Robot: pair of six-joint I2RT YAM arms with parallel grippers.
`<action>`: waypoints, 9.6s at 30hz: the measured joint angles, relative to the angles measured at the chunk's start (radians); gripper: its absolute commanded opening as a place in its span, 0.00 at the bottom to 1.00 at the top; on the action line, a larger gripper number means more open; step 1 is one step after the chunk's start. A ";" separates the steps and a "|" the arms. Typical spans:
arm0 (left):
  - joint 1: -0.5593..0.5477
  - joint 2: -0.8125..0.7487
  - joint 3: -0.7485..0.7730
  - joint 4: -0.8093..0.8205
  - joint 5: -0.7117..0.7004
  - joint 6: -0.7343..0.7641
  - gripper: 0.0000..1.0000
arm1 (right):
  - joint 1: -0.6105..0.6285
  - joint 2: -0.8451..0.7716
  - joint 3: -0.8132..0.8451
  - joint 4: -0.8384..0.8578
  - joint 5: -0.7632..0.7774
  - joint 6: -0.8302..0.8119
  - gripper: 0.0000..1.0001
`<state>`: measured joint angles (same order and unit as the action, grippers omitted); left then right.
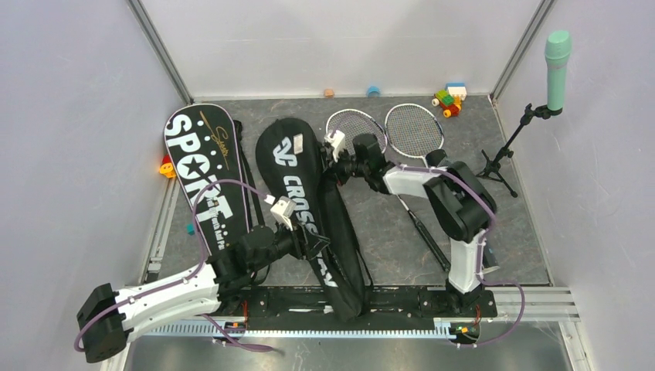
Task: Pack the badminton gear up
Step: Adjust the racket bag at the center of the board, then zip the racket bag at the center of the board.
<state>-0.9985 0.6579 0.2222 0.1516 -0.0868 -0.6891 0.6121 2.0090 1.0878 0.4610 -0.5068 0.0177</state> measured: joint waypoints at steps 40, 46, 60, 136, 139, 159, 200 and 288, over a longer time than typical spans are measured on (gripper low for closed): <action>0.311 0.270 1.041 -0.809 0.132 1.660 1.00 | 0.087 -0.227 0.932 -1.181 -0.150 -1.638 0.00; 0.312 0.180 1.061 -0.830 0.212 1.685 1.00 | 0.106 -0.224 0.911 -1.099 -0.022 -1.725 0.00; 0.364 0.574 1.073 -0.998 0.203 1.772 1.00 | 0.006 -0.185 0.612 -1.217 0.094 -1.882 0.00; 0.554 0.518 0.808 -0.875 0.320 1.790 0.02 | -0.010 -0.457 -0.243 0.113 -0.118 0.208 0.59; 0.555 0.522 0.808 -0.875 0.323 1.789 0.02 | 0.005 -0.455 -0.243 0.104 -0.115 0.210 0.59; 0.564 0.526 0.808 -0.873 0.324 1.789 0.02 | 0.069 -0.411 -0.172 0.101 -0.050 0.204 0.00; 0.885 0.563 0.963 -1.100 0.507 1.968 0.02 | -0.538 -0.048 0.301 -0.579 0.588 -0.195 0.00; 0.626 0.502 0.932 -0.936 0.697 1.821 1.00 | 0.027 -0.452 0.170 -0.404 0.122 -0.269 0.00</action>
<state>-0.3721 1.1603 1.1542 -0.7841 0.6102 1.1316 0.6392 1.5566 1.2575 0.0570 -0.3847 -0.2512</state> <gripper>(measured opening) 0.994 0.003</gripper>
